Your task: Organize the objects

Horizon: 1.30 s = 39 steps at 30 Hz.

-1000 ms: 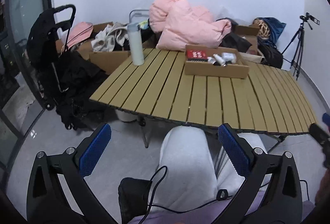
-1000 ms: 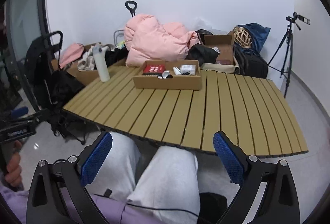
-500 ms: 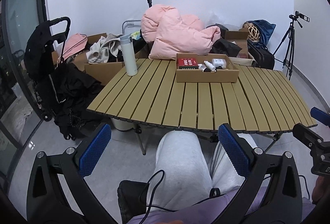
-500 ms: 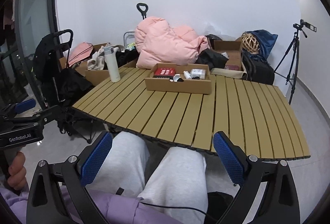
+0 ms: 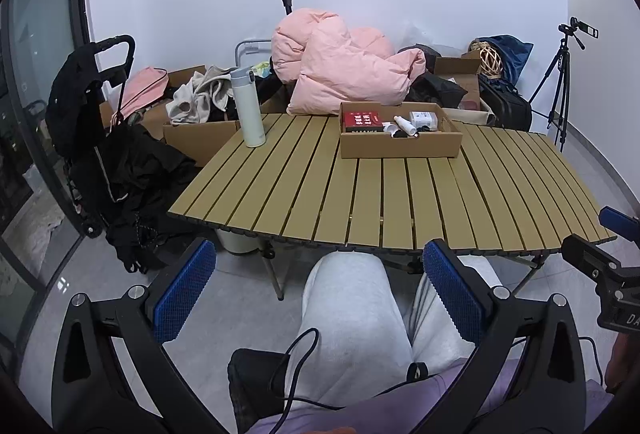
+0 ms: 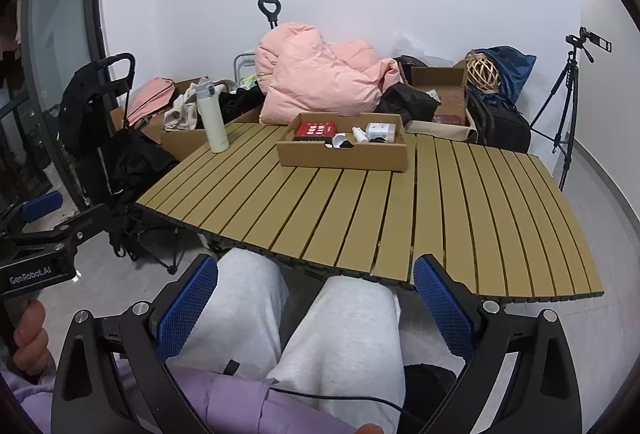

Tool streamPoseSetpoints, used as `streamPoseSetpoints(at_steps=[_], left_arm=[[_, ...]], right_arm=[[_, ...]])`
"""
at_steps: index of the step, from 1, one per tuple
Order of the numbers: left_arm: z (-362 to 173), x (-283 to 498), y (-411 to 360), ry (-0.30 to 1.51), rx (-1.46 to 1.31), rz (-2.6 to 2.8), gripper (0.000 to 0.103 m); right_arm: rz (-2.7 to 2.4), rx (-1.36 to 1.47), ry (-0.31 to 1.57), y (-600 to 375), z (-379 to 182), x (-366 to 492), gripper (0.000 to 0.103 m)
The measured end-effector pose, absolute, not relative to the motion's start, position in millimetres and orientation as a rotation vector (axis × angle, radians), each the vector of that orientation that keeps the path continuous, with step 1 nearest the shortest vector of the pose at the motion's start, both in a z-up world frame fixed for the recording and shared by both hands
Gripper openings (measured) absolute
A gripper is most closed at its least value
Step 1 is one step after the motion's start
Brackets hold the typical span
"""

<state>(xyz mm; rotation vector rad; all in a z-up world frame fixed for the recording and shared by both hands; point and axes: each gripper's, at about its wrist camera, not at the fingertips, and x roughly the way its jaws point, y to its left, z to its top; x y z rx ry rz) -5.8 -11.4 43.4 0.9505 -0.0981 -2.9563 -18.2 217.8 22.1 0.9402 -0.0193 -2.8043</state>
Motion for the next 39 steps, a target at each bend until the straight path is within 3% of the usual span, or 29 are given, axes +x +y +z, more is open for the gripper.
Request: streamPoseSetpoints(at_steps=[39], left_arm=[[40.7,-7.3,-11.5,-0.118,0.957,-2.969,0.103]], right_arm=[[-2.814,0.949,-0.048,220.9,22.2,-19.2,0.1]])
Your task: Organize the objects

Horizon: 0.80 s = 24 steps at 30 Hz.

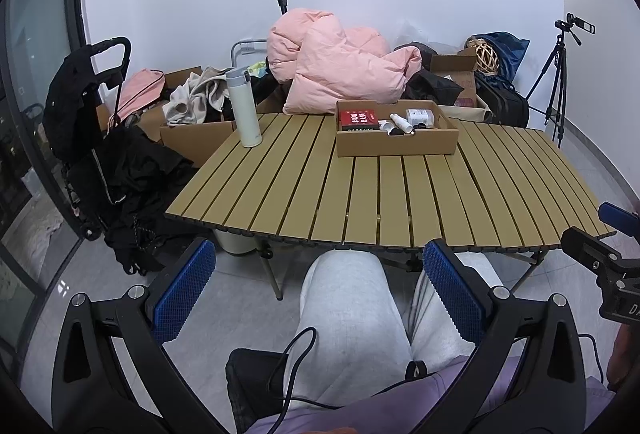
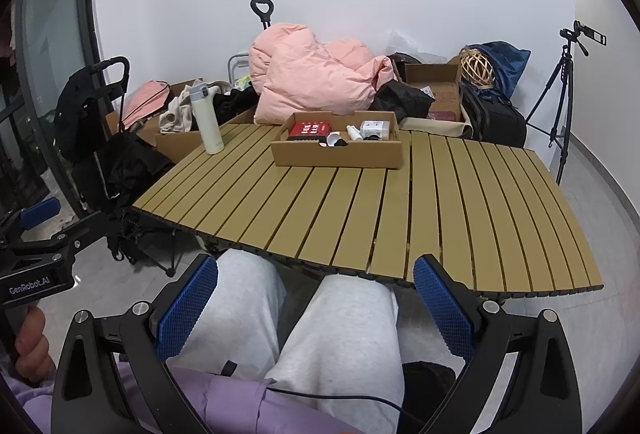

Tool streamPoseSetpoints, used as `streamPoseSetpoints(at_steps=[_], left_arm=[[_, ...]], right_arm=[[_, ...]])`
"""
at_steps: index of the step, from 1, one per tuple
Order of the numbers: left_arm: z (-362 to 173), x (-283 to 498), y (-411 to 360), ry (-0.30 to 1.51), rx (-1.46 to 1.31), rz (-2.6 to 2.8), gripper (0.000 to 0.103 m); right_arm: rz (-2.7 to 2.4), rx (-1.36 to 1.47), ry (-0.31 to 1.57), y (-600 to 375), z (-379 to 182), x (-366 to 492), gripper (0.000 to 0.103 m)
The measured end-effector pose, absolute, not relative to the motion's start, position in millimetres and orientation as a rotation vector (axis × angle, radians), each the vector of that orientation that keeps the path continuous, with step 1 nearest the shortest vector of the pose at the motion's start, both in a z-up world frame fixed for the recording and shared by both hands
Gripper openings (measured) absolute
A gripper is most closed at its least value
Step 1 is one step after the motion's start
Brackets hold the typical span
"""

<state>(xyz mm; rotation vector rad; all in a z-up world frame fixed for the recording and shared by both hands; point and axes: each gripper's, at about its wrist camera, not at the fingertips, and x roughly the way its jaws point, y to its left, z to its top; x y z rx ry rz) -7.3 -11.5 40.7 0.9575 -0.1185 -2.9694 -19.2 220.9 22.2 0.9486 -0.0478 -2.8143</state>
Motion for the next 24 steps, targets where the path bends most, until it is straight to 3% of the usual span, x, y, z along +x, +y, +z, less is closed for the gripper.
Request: streamPoseSetpoints(at_steps=[24], left_arm=[[35.1,-10.0,-15.0,-0.13,0.993,-2.99,0.103]], right_arm=[[-2.815,0.979,-0.046,220.8,17.9,-21.7,0.1]])
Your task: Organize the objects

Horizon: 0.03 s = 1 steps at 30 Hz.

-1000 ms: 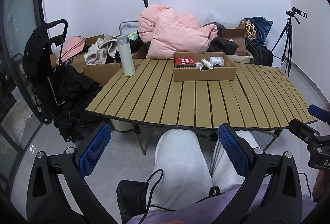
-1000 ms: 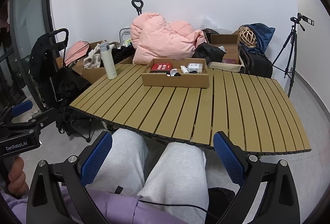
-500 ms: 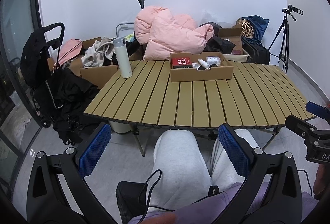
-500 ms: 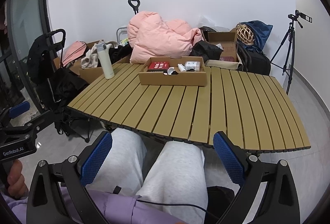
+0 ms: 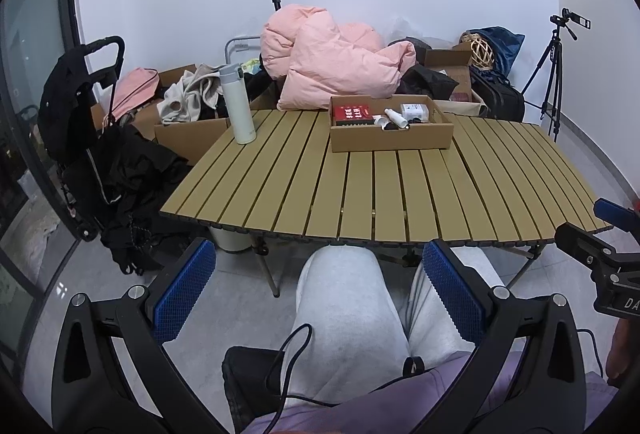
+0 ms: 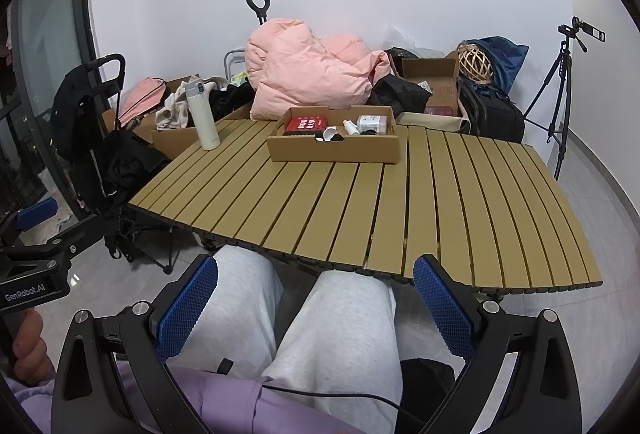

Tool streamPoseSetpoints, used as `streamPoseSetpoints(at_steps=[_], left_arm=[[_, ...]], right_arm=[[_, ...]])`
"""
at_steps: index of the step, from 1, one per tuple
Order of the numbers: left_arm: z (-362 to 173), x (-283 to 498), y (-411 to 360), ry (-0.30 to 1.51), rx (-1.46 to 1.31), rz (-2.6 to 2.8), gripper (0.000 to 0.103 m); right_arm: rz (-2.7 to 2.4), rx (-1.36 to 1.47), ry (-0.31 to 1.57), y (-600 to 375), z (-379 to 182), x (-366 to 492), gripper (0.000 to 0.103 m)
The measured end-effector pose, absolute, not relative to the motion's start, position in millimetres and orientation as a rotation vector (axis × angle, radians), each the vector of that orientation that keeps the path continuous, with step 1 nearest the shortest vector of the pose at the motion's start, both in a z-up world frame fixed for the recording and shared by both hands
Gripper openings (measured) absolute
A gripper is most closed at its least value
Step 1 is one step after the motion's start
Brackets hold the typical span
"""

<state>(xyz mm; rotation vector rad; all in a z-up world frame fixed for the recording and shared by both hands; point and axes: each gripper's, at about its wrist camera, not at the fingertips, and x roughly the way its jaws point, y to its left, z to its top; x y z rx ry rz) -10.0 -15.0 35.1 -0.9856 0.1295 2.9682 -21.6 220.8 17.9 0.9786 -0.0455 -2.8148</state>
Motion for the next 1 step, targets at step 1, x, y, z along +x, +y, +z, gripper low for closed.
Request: streamPoseSetpoints(at_steps=[1], left_arm=[[35.1,-10.3,-15.3,0.128,-0.987,2.966,0.103]], right_arm=[[-2.815,0.981,-0.046,220.4,17.6,-22.0,0.1]])
